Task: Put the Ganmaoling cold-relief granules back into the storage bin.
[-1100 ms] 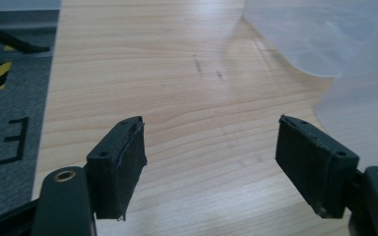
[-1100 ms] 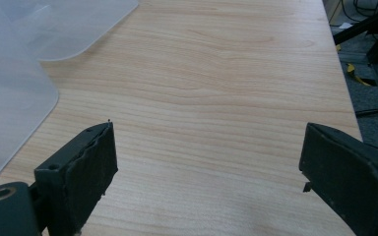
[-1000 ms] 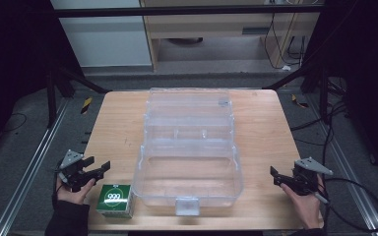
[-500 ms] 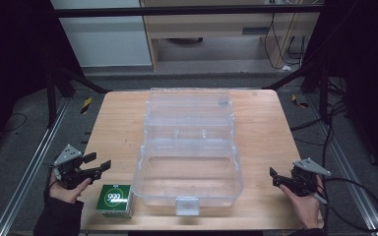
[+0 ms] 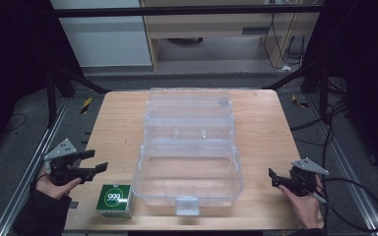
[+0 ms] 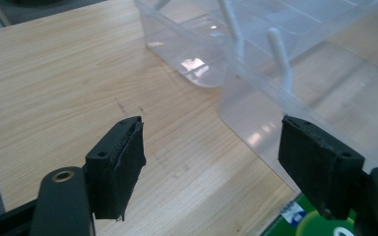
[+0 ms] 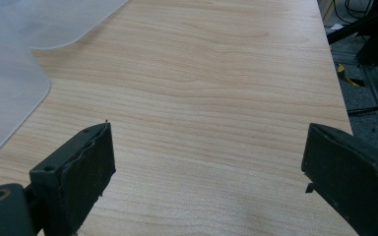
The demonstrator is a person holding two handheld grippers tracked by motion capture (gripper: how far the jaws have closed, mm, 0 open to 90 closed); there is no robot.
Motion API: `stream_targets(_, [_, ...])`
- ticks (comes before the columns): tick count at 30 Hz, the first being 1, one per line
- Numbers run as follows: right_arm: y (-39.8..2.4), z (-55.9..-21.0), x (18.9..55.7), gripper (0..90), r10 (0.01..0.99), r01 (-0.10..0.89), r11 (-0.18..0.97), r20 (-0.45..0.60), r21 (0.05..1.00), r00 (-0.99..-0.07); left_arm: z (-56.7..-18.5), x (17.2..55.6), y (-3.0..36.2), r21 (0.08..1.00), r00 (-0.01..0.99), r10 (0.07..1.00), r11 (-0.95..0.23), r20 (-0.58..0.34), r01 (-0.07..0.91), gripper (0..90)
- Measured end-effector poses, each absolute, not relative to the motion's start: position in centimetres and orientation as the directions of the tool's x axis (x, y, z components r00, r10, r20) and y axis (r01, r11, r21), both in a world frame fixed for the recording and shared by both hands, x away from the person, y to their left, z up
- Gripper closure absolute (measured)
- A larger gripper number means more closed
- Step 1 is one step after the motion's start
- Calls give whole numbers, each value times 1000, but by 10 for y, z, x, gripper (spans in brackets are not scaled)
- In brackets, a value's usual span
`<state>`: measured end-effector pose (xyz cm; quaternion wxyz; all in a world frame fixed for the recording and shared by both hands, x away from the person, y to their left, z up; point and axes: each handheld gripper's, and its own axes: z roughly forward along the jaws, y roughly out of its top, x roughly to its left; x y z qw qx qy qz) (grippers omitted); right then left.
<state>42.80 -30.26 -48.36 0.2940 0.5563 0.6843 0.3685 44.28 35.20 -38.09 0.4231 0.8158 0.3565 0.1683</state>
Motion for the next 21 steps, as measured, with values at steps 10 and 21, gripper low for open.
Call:
stream_targets(10, [-303, -484, 428, 57, 977, 545, 111, 9, 831, -212, -360, 443, 339, 754, 800, 599, -537, 25, 379, 190])
stream_targets(21, [-302, -485, 429, 50, 976, 557, 118, 8, 822, -219, -355, 440, 327, 673, 879, 472, -672, 70, 308, 166])
